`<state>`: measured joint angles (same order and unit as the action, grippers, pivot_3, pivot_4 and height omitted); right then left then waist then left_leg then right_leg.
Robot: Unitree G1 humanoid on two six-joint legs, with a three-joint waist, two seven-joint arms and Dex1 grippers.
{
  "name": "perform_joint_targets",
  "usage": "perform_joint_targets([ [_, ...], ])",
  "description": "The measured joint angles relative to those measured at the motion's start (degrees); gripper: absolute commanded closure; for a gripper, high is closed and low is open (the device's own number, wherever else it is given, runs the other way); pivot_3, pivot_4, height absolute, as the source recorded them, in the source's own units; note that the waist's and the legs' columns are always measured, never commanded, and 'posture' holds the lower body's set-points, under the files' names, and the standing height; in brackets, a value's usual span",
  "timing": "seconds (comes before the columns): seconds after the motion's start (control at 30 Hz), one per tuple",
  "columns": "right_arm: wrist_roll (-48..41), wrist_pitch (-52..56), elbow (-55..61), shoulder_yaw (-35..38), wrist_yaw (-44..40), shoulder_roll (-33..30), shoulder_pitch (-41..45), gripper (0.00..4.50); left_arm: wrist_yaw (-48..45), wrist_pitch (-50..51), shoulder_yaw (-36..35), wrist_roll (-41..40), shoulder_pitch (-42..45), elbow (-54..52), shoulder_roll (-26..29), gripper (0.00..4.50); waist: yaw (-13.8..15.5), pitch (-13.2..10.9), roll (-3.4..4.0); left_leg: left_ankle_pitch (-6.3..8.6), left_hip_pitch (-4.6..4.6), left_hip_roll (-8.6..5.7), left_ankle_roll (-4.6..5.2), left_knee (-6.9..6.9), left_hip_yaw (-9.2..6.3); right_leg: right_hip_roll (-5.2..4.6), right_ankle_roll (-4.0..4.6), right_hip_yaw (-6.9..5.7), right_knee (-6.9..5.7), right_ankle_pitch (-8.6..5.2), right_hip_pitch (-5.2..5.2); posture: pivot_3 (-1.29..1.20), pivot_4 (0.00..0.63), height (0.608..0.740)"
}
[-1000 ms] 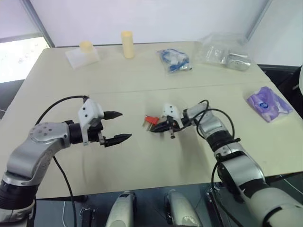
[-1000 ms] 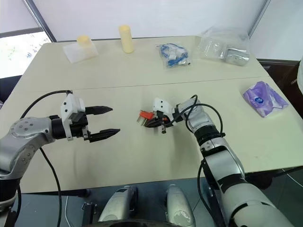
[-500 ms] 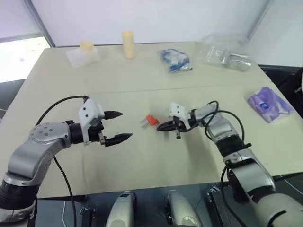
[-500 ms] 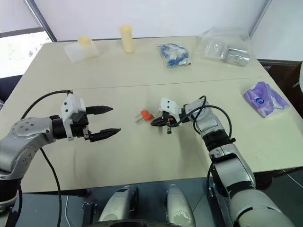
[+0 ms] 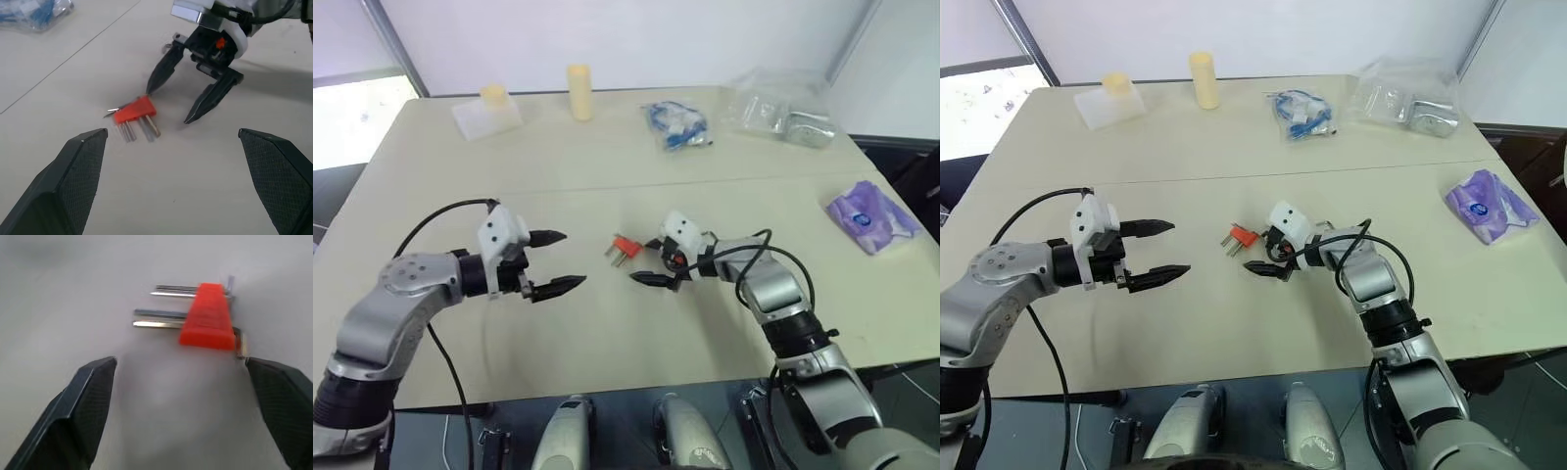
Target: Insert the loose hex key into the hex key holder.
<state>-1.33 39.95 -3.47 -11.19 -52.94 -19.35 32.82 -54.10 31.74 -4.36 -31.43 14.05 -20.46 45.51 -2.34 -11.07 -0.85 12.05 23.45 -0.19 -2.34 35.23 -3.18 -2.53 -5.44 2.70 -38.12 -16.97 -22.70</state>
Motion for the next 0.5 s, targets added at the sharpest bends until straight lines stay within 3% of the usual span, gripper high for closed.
perform_joint_targets([
  [0.2, -1.35, 5.56, 5.91, -0.04, 6.03, 1.33, -2.85, 0.45, -0.5, -0.44, -0.3, 0.47, 0.23, 0.39, 0.05, 0.0, -0.04, 0.0, 0.0, 0.0, 0.0, 0.0, 0.0, 0.0, 0.0, 0.0, 0.0, 0.0, 0.0, 0.0, 0.01, 0.0, 0.15, 0.74],
  [0.5, -2.19, 4.13, 3.48, -0.78, 12.31, 4.07, -1.89, 0.45, -0.7, -1.1, -0.29, 0.99, 0.81, 1.31, 0.02, 0.0, -0.21, 0.01, -0.02, 0.0, -0.03, 0.02, 0.0, 0.0, 0.01, 0.04, 0.0, 0.0, -0.02, 0.0, 0.01, 0.0, 0.15, 0.74],
])
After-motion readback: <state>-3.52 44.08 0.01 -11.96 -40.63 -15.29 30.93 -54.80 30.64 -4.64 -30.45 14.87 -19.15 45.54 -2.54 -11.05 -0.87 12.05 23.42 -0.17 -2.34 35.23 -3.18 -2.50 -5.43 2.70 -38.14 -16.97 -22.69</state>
